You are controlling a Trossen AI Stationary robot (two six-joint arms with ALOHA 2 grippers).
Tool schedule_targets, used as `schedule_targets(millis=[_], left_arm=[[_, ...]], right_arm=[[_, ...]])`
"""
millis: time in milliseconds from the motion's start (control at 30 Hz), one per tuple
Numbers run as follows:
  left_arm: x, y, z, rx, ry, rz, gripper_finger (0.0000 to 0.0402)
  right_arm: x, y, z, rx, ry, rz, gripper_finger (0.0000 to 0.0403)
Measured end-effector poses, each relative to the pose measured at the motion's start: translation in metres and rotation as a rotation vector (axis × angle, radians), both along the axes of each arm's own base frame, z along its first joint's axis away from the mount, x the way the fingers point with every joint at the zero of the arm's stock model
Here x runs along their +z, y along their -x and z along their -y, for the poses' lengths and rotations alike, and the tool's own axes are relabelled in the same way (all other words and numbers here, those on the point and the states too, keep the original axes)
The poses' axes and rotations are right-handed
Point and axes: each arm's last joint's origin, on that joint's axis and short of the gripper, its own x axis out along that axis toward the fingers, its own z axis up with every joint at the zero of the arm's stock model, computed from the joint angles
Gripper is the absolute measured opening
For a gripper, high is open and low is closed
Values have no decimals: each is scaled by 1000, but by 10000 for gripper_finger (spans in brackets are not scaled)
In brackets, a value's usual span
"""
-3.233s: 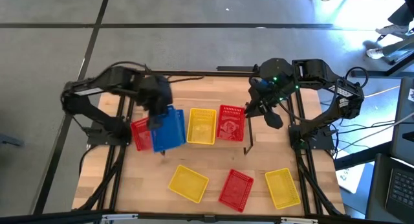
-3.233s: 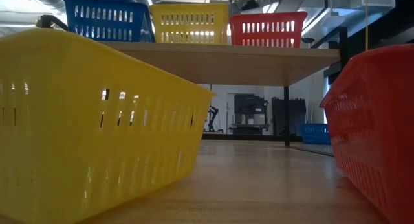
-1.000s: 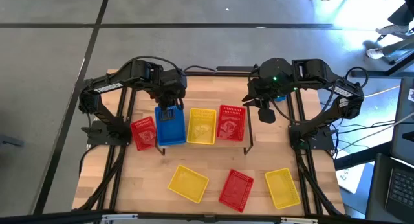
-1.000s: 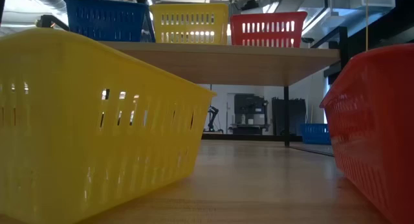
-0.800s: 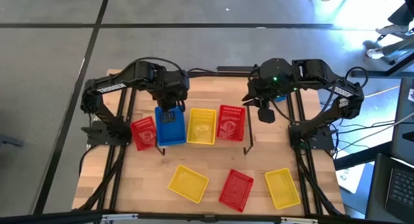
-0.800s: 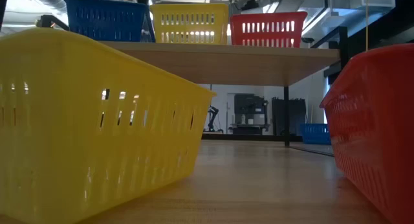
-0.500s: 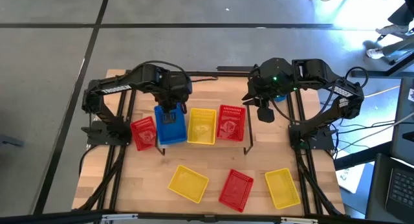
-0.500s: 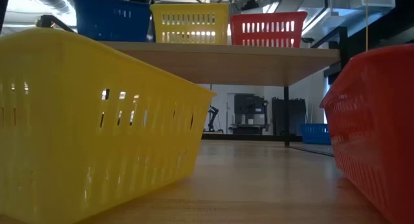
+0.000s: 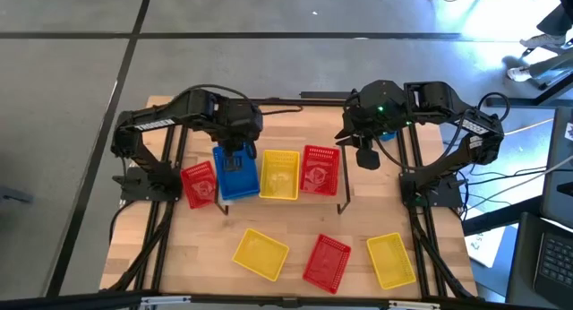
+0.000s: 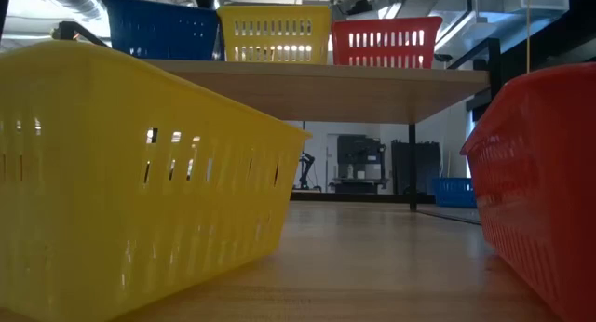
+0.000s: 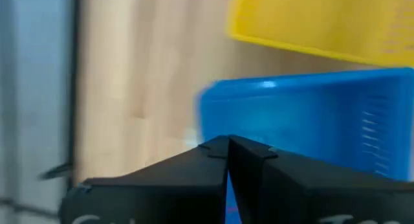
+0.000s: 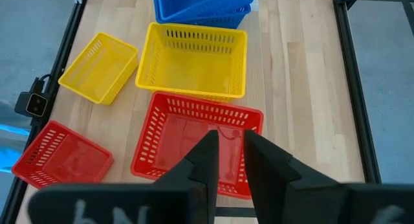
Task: Stack baskets on shelf by color
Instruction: Stack the bottom blue bin on top of the blue bin on the shelf
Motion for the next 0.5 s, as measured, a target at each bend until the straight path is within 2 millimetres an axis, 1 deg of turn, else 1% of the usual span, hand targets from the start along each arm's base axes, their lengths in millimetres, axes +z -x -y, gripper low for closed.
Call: schedule_targets(millis=[67,200,300,500], left_arm=[[2,1,-1,19,-66,0,0],[1,0,-3,19,-50,-2,0],[-5,-4,-3,12,-21,-23,0],[-20,-6,-3,7,4,-83,0]], right_arm=[[0,0,0,1,1,0,69],[0,0,0,-1,-1,0,69],[0,0,0,-1,-1,0,69],[0,0,0,-1,-1,0,69]])
